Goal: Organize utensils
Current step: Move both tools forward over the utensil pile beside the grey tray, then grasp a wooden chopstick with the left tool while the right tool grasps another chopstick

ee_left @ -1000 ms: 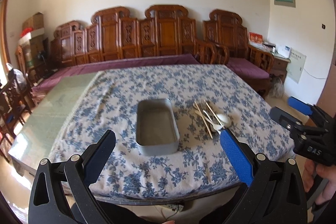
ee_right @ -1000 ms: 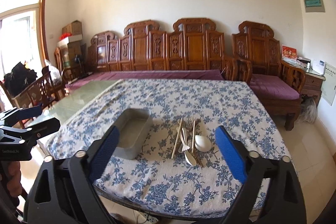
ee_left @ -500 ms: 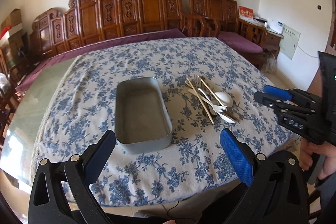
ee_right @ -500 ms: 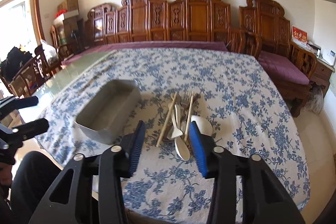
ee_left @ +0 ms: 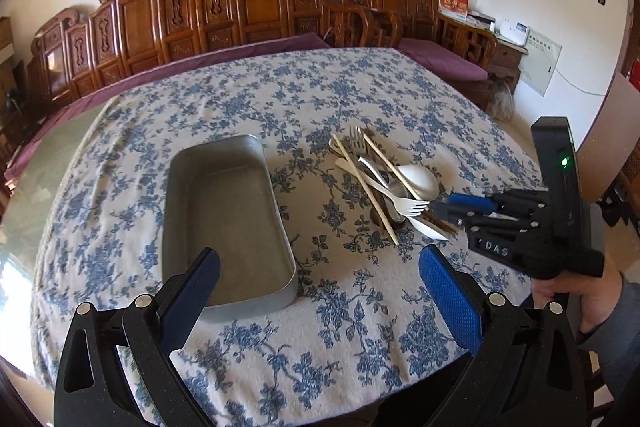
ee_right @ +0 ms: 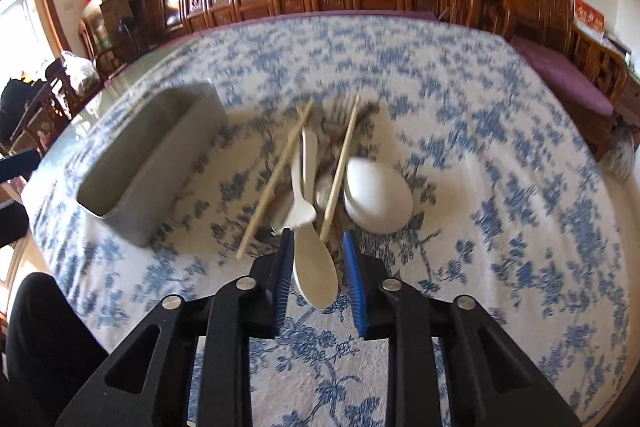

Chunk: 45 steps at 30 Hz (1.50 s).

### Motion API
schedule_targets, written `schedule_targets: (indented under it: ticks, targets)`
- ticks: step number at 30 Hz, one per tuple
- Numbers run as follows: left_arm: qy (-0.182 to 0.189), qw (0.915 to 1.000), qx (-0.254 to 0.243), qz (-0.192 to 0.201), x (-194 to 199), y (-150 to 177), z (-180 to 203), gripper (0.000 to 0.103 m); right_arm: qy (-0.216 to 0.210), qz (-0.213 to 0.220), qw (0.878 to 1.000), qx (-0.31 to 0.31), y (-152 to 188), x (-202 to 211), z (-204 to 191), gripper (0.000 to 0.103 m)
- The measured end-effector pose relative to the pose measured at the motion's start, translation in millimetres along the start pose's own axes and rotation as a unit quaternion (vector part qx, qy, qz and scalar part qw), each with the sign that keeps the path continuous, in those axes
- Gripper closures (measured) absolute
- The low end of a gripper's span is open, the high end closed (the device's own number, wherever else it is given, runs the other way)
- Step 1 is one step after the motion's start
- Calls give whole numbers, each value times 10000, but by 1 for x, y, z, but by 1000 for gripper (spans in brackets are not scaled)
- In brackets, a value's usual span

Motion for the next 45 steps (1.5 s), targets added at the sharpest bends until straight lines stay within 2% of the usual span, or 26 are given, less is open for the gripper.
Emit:
schedule_targets:
  ticks: [10,11,14,15,19,27,34,36,43,45]
  targets:
    - [-15,9999,22,-120,-31,-3,5,7,-52,-200,9993,-319,1,-30,10,82]
    - [-25,9999,17,-134,-34,-3,5,7,-71,-222,9990,-370,0,-32,12,84]
    - [-59,9998,-11,-183,-42,-3,7,7,-181,-286,9984,-459,0,-34,15,97]
    - [-62,9998,-12,-199,-44,-3,8,7,-206,-294,9983,-457,0,-33,16,98]
    - [-76,9996,-42,-253,-53,-4,11,9,-279,-208,9984,-436,-4,-17,21,98]
    - [49,9985,-9,-546,-85,-4,27,25,-192,109,9996,-181,-10,23,32,98]
    - [66,9976,136,-672,-120,-16,40,28,-184,319,9992,-180,-15,36,47,98]
    - [71,9972,143,-734,-130,-19,42,45,-197,338,9989,-259,-15,37,52,98]
    - [113,9946,295,-992,-162,-22,45,59,-231,417,9980,-423,-16,42,64,98]
    - [128,9928,391,-1124,-170,-20,45,71,-208,433,9980,-414,-17,44,65,98]
Point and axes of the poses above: each gripper's, at about its wrist camera, not at the fingertips, and x roughly against the way its jaws point, z to its right, y to its underside, the point moved 8 cm from there along -x, roughly the way its jaws point, and after that the axes turned 12 degrees about x, right-handed, at the moved point
